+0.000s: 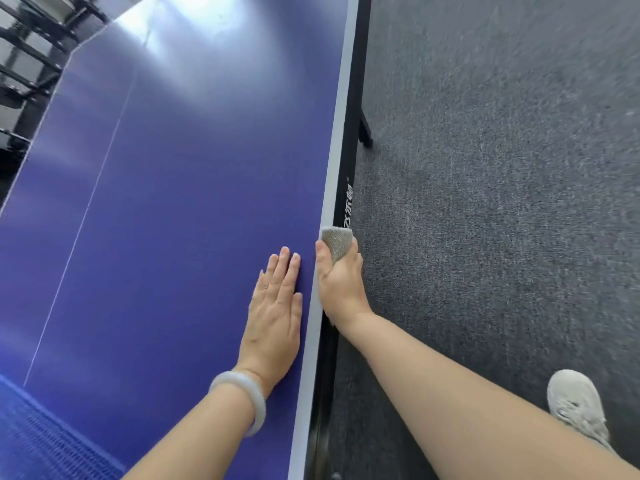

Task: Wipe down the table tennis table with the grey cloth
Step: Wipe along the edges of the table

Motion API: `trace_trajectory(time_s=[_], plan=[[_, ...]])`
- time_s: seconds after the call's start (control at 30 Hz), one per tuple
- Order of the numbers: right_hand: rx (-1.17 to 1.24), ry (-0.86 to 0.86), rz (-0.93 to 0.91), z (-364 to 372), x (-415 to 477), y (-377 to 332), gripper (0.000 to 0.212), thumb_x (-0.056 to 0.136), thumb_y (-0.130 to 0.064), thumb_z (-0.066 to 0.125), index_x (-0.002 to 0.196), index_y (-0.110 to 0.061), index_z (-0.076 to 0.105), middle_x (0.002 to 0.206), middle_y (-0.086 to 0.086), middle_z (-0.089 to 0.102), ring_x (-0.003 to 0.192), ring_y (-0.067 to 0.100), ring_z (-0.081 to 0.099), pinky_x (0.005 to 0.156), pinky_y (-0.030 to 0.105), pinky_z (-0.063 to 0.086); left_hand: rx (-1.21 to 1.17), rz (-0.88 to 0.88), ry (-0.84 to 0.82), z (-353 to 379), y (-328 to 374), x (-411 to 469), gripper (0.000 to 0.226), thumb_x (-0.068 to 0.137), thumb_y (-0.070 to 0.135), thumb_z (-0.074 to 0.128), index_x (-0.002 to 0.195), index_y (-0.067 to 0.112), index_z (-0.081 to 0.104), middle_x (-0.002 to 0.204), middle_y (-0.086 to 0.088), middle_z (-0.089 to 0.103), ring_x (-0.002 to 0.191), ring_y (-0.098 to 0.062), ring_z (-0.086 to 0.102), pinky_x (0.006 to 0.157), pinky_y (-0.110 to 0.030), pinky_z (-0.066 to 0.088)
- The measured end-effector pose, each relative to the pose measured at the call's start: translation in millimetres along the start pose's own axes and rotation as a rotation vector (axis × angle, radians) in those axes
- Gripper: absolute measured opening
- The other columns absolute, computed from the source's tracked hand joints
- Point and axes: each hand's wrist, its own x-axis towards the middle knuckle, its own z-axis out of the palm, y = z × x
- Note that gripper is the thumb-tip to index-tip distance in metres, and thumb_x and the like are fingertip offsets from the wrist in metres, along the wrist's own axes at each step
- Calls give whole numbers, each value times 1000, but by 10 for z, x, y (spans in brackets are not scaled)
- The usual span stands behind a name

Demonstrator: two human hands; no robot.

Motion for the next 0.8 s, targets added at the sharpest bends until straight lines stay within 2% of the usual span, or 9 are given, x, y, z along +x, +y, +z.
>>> trace_trajectory(time_s=[0.13, 0.2, 0.27, 0.37, 0.43, 0.5, 0.6, 0.73, 0.8], plan=[[58, 37, -4, 36, -19, 56, 64, 100, -50, 44, 152, -18, 24, 137, 11, 39, 127, 28, 45, 97, 29, 33, 21, -33, 34, 64, 27, 8, 55, 103, 27, 19, 156, 14, 24, 164, 3, 14, 153, -10, 6, 125, -38, 10], [93, 74, -8, 107, -258, 176, 68, 99, -51, 44, 153, -16, 23, 138, 11, 40, 130, 26, 44, 107, 34, 36, 17, -34, 44, 70, 12, 3, 55, 102, 27, 19, 155, 13, 25, 164, 3, 16, 153, -11, 8, 125, -39, 12], [108, 80, -26, 166, -658, 324, 81, 91, -60, 38, 155, -13, 21, 144, 10, 37, 139, 22, 37, 117, 40, 29, -1, -30, 59, 75, 6, 10, 55, 102, 26, 20, 155, 13, 27, 163, 3, 17, 152, -12, 9, 124, -40, 12], [113, 21, -52, 166, -997, 495, 89, 86, -62, 36, 157, -13, 15, 151, 7, 30, 146, 16, 28, 120, 34, 23, -16, -29, 68, 76, 1, 9, 54, 102, 24, 22, 155, 14, 28, 163, 5, 17, 152, -11, 9, 124, -40, 13], [88, 26, -69, 165, -838, 479, 81, 92, -54, 40, 156, -11, 16, 151, 9, 30, 144, 18, 29, 119, 31, 24, -27, -28, 73, 75, -15, 17, 52, 103, 20, 26, 155, 14, 29, 163, 4, 17, 152, -11, 10, 124, -40, 13], [61, 73, -76, 166, -499, 343, 68, 98, -44, 46, 153, -10, 24, 147, 14, 34, 139, 23, 35, 117, 35, 28, -33, -24, 73, 75, -25, 16, 51, 103, 15, 30, 154, 14, 29, 163, 2, 18, 152, -13, 11, 124, -39, 12], [73, 117, -59, 99, 59, 84, 62, 100, -43, 48, 151, -11, 30, 141, 17, 41, 133, 27, 41, 114, 38, 31, -25, -15, 65, 73, -30, 9, 52, 103, 16, 30, 155, 14, 28, 163, 1, 18, 153, -13, 10, 125, -37, 10], [86, 144, -87, 152, -174, 203, 64, 100, -43, 47, 153, -12, 28, 141, 14, 43, 134, 23, 39, 110, 24, 27, -25, -20, 81, 66, -12, 7, 51, 103, 16, 30, 155, 14, 29, 163, 0, 20, 152, -13, 11, 125, -35, 10], [91, 135, -104, 205, -716, 429, 70, 97, -48, 45, 153, -11, 26, 139, 5, 41, 129, 9, 38, 109, 11, 25, -24, -18, 83, 67, -14, 5, 51, 104, 13, 32, 155, 13, 29, 163, -1, 20, 152, -14, 11, 125, -36, 10]])
